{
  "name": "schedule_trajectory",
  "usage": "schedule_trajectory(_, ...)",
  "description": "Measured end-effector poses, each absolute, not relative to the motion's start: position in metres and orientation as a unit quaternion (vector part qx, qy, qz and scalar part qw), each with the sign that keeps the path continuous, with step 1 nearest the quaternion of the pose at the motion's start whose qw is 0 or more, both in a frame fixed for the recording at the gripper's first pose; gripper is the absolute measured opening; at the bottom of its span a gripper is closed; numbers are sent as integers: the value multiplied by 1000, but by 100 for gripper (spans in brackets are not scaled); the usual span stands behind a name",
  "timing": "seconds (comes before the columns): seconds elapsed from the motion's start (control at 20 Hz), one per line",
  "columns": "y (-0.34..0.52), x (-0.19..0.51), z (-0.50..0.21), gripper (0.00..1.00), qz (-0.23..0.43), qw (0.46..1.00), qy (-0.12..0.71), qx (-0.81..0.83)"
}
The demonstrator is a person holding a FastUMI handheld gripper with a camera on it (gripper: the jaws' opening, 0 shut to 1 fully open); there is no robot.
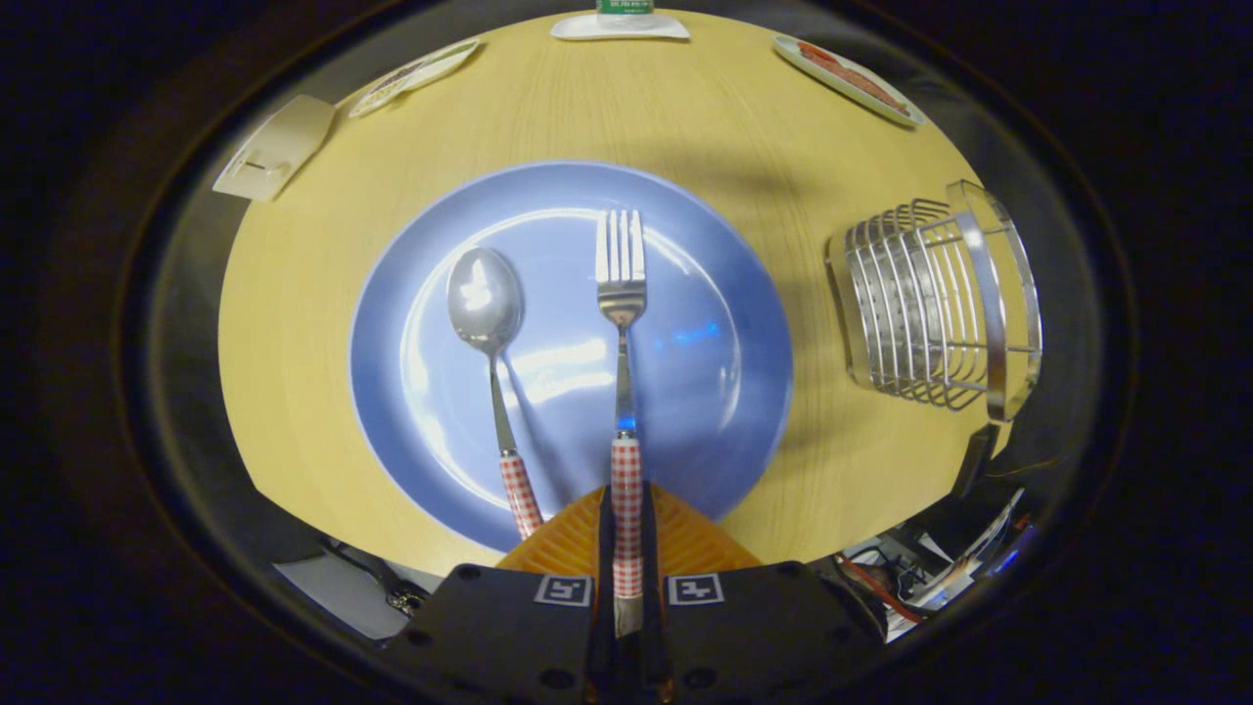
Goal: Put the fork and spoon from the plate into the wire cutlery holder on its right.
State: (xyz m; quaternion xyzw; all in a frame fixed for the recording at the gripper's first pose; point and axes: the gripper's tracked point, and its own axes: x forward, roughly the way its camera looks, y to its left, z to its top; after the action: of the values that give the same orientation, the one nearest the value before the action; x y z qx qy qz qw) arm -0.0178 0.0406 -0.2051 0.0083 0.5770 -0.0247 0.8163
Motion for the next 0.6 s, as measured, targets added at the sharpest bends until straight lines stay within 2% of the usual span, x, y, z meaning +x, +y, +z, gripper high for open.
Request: schedule_trajectory(0.6,-17,-57,-124,14,-116,827,544,88)
